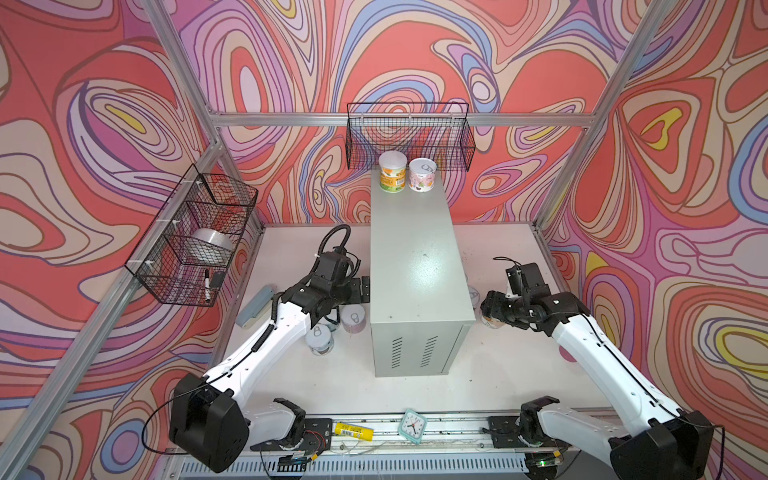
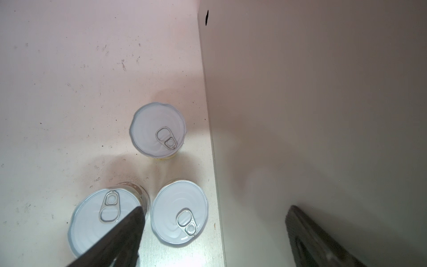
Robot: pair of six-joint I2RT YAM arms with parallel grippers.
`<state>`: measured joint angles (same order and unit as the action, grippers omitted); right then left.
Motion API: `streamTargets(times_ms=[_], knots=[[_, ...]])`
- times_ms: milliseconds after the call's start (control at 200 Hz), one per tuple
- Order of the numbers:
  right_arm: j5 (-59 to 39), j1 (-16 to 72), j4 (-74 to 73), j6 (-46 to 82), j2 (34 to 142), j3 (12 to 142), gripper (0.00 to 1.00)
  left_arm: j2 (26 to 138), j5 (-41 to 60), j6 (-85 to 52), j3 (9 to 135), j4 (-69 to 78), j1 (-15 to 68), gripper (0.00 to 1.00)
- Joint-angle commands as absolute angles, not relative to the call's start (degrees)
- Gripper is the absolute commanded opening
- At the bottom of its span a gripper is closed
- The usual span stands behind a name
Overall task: Place and organize the canned foods onto the counter
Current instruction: 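Close the right gripper on the orange-labeled can and lift it, then carry the orange-labeled can up over the cabinet top with the right gripper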
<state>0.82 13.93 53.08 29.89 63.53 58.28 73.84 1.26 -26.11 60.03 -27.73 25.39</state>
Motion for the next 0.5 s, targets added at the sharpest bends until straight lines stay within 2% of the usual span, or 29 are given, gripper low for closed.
streamTargets(times_ms=[0, 491], knots=[[0.2, 13.7, 54.3, 29.4, 62.1, 63.4, 0.0, 74.9, 3.1, -25.5, 61.5, -28.2, 25.5, 0.96], [0.4, 13.7, 60.6, 25.7, 65.6, 86.7, 0.0, 73.3, 2.6, -25.5, 61.5, -28.3, 24.2, 0.96]])
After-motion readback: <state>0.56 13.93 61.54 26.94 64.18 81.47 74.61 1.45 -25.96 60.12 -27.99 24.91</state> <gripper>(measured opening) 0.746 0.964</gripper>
